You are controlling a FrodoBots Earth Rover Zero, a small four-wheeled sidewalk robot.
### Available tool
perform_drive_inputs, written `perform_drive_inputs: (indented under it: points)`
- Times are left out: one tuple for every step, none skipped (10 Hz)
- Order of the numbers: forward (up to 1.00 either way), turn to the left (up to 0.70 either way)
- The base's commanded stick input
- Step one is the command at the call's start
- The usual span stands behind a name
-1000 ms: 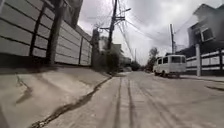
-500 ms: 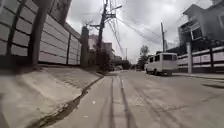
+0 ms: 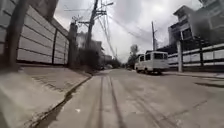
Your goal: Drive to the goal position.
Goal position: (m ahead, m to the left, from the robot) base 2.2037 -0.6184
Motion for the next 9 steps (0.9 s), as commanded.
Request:
perform_drive_inputs:
  points:
    - [0.70,0.00]
    - [0.70,0.00]
    - [0.70,0.00]
    - [0.70,0.00]
    - [0.70,0.07]
    - [0.70,0.22]
    - [0.70,0.35]
    - [0.70,0.29]
    - [0.70,0.15]
